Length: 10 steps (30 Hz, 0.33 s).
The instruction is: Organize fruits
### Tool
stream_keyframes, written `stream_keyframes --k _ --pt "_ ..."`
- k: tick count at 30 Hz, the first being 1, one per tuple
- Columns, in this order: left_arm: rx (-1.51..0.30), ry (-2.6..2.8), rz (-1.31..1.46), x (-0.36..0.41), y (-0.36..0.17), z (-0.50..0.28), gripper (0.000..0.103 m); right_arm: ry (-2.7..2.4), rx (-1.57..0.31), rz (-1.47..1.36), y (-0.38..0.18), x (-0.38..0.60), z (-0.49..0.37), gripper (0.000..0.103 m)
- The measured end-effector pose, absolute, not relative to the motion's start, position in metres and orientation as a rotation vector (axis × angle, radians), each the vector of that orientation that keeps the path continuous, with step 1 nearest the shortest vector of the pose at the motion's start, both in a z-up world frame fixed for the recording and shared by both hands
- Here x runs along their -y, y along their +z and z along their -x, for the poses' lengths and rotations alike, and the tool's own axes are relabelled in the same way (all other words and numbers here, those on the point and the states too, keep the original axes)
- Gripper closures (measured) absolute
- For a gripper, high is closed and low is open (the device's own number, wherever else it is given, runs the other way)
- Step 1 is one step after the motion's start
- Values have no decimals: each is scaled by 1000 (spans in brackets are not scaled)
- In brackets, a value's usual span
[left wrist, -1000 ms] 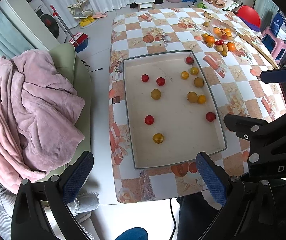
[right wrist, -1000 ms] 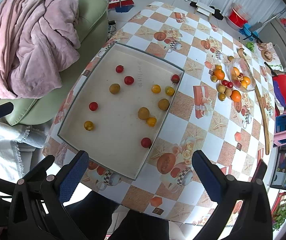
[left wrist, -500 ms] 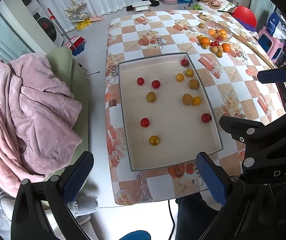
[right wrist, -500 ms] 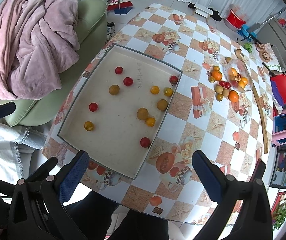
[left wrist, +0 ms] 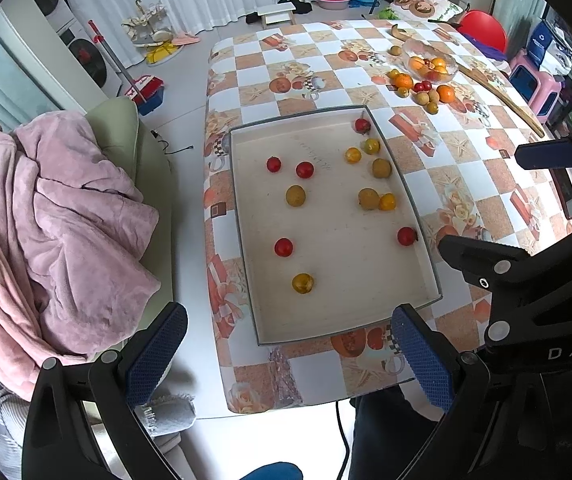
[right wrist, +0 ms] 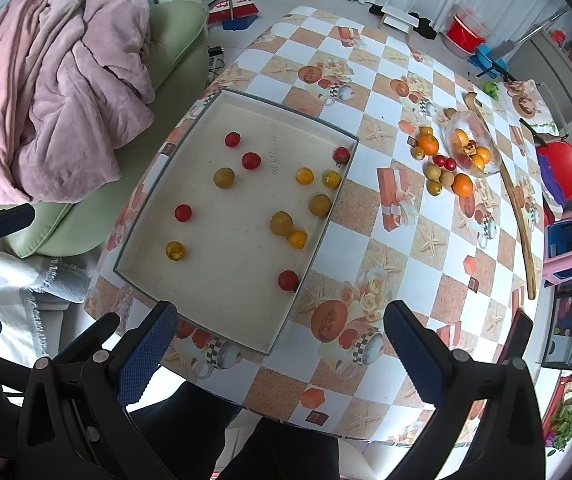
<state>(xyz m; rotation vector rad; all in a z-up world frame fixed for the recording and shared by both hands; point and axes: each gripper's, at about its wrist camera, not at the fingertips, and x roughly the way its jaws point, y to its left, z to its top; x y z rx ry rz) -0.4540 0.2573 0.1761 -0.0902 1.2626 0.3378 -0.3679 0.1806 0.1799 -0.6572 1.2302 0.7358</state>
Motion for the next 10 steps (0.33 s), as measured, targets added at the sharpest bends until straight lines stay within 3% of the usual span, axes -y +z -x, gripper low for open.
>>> stream_keyframes --k 10 --pt "-1215 319 107 -263 180 453 0 726 -1231 639 181 -180 366 0"
